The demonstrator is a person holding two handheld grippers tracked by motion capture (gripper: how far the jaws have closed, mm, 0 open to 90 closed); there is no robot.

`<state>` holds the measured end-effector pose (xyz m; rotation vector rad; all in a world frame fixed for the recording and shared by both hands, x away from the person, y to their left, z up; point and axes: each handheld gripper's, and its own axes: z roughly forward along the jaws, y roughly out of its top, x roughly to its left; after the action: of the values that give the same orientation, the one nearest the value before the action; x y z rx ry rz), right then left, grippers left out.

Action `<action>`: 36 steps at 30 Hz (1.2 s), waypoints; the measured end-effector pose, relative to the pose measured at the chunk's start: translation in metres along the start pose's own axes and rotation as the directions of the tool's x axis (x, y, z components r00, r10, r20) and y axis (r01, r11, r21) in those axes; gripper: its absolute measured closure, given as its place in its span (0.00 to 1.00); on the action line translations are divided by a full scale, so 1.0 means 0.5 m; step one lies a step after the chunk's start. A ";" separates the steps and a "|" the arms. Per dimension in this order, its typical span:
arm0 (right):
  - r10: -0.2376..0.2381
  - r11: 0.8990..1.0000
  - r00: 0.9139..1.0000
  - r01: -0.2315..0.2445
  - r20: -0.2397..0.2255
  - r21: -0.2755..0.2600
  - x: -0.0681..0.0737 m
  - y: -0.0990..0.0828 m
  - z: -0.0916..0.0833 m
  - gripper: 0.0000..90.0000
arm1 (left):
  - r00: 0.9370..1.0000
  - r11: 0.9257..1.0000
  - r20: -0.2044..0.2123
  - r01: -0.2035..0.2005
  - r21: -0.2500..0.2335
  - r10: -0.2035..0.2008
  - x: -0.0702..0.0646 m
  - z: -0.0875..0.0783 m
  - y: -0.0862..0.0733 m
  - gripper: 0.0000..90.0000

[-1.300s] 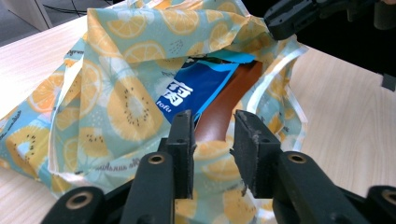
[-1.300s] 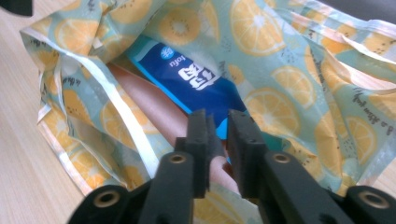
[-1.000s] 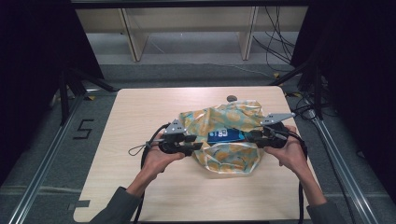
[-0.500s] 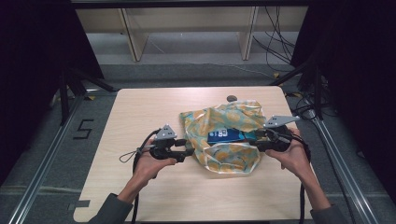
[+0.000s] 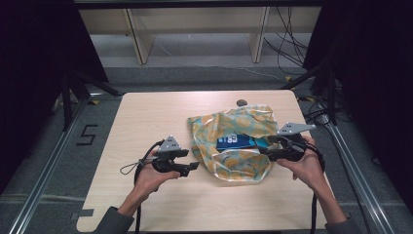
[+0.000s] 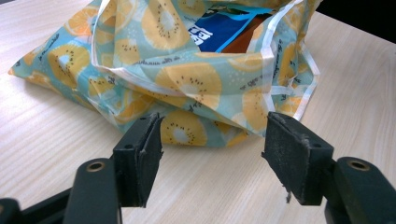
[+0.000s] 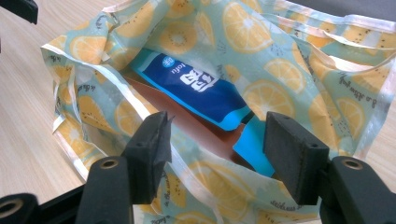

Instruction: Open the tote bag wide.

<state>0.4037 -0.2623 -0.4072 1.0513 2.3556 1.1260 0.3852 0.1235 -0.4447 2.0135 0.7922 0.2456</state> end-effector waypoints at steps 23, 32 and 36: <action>0.006 1.000 1.000 -0.006 0.029 -0.006 0.017 -0.039 -0.021 0.39 | 1.000 1.000 -0.023 0.014 -0.008 -0.014 -0.012 -0.027 -0.041 0.36; 0.014 1.000 1.000 -0.014 0.013 -0.015 0.052 -0.070 -0.038 0.37 | 1.000 1.000 -0.014 0.017 -0.012 -0.017 -0.024 -0.045 -0.068 0.35; -0.008 1.000 1.000 0.008 0.017 -0.016 0.058 -0.085 -0.038 0.36 | 1.000 1.000 -0.014 0.009 -0.011 -0.010 -0.026 -0.053 -0.075 0.35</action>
<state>0.3530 -0.2688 -0.4274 1.0410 2.3313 1.1270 0.3465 0.1476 -0.4594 1.9988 0.8070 0.2581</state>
